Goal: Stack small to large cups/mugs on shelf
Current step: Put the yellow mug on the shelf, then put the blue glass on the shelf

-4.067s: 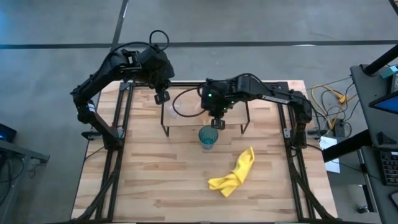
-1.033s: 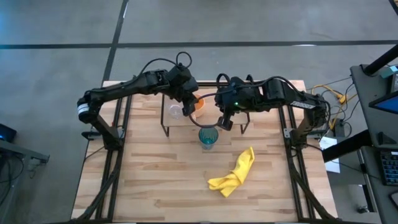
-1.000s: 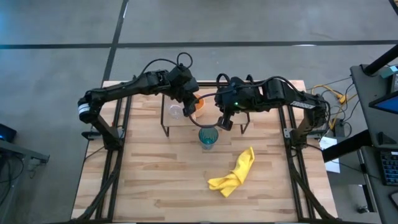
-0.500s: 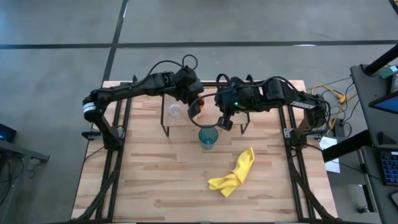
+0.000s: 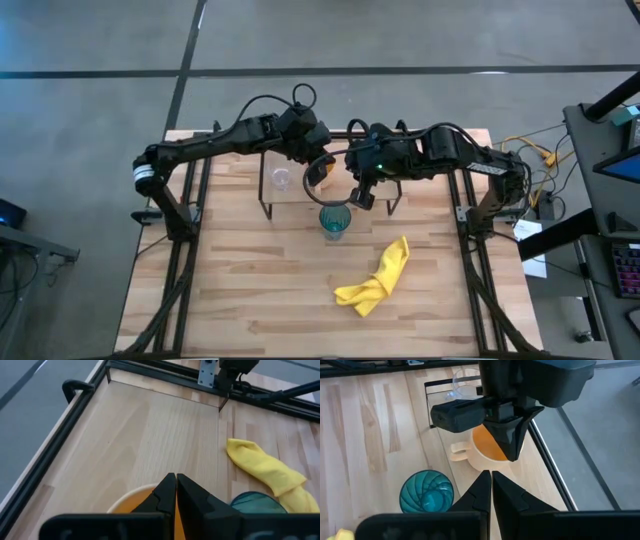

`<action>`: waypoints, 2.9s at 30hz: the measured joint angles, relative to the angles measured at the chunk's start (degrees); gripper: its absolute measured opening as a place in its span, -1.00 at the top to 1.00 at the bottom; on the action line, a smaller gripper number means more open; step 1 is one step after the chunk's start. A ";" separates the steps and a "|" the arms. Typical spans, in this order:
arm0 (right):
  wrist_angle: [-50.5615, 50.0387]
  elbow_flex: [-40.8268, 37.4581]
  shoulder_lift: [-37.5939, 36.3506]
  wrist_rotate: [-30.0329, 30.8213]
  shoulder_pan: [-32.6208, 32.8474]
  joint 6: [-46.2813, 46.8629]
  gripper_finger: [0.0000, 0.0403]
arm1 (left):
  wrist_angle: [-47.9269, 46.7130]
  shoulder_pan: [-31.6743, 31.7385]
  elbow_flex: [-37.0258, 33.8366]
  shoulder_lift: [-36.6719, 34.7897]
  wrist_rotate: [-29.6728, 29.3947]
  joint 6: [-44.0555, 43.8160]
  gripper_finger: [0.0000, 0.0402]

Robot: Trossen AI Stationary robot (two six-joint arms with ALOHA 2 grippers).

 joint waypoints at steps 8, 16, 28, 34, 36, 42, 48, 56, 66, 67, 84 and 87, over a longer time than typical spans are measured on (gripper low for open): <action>-0.44 0.00 0.02 0.00 0.02 0.02 0.96 | -1.23 -0.04 0.05 -0.52 0.17 -2.76 1.00; -3.99 -0.02 0.02 -0.01 0.26 1.73 0.96 | -2.42 -0.09 0.05 -1.27 0.10 -2.95 1.00; -4.09 -0.02 0.02 -0.02 0.26 1.51 0.96 | -3.44 -0.09 -0.04 0.68 -1.08 -4.16 1.00; -4.02 -0.02 0.02 -0.02 0.26 1.27 0.96 | -2.35 -0.15 -0.02 2.12 -0.40 -4.31 1.00; -4.00 -0.02 0.02 -0.02 0.26 1.25 0.96 | -0.66 -0.14 -0.03 2.12 -0.37 -4.31 1.00; -3.98 -0.02 0.02 -0.02 0.26 1.22 0.96 | 1.32 -0.13 0.70 2.04 -0.15 -4.33 1.00; -4.00 -0.02 0.02 -0.08 0.26 1.13 0.96 | 1.18 -0.13 0.77 2.03 -0.15 -4.35 1.00; -4.09 -0.27 0.28 -15.06 0.47 3.11 0.96 | 1.02 -0.57 4.49 1.05 0.41 -5.57 1.00; -6.98 -1.07 5.93 -17.09 3.22 3.17 0.73 | 0.98 -0.66 12.10 -2.48 3.83 2.34 1.00; -7.68 -1.16 6.81 -17.11 3.34 3.19 0.68 | 1.00 -0.66 12.51 -2.84 3.83 2.98 1.00; -8.57 -1.27 20.87 -17.06 5.31 0.63 0.45 | 1.05 0.04 15.28 -14.21 -11.80 8.37 1.00; -8.57 -1.27 22.36 -16.99 5.31 0.19 0.49 | 1.05 0.04 15.28 -17.30 -12.86 8.35 1.00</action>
